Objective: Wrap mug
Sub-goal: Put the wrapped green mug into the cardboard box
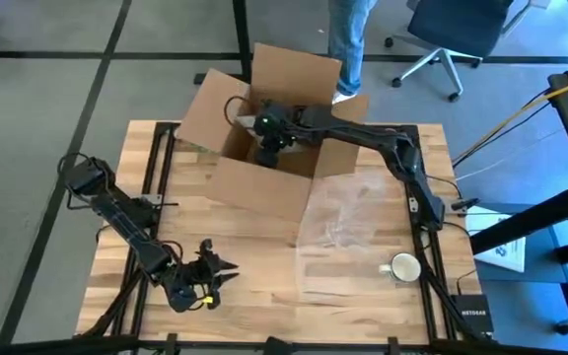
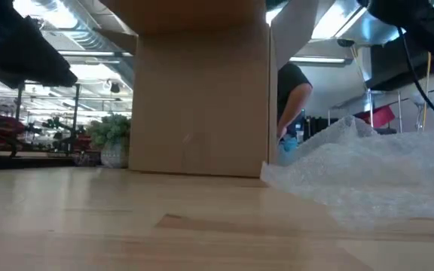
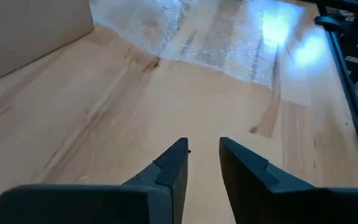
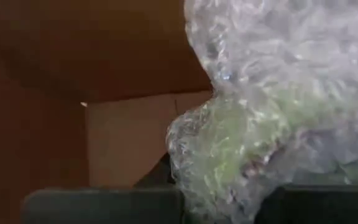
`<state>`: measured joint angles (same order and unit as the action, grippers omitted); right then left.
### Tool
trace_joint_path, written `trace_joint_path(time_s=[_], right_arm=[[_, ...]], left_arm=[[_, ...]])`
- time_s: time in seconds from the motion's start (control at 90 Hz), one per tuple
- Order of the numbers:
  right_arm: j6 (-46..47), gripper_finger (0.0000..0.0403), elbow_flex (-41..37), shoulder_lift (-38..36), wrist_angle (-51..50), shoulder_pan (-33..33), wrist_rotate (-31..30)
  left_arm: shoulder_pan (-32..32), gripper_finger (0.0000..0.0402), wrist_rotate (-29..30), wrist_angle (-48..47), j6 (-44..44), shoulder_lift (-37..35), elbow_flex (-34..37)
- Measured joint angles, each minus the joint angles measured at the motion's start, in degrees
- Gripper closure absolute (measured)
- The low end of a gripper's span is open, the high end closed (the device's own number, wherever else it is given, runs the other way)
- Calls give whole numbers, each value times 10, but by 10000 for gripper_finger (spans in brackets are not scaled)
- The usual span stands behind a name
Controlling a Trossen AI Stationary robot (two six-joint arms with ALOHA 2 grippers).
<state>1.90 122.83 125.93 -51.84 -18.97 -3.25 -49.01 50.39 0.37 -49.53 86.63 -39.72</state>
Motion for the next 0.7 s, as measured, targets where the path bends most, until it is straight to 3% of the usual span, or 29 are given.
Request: trace_joint_path(time_s=[0.444,0.589,0.7], right_arm=[[47,371,-118,16,109,-2,54],[60,321,-140,16,123,-4,85],[60,261,-139,9,147,-12,155]], left_arm=[[0,326,0,1,-2,0,0],[0,326,0,1,-3,0,0],[0,326,0,1,-19,0,0]])
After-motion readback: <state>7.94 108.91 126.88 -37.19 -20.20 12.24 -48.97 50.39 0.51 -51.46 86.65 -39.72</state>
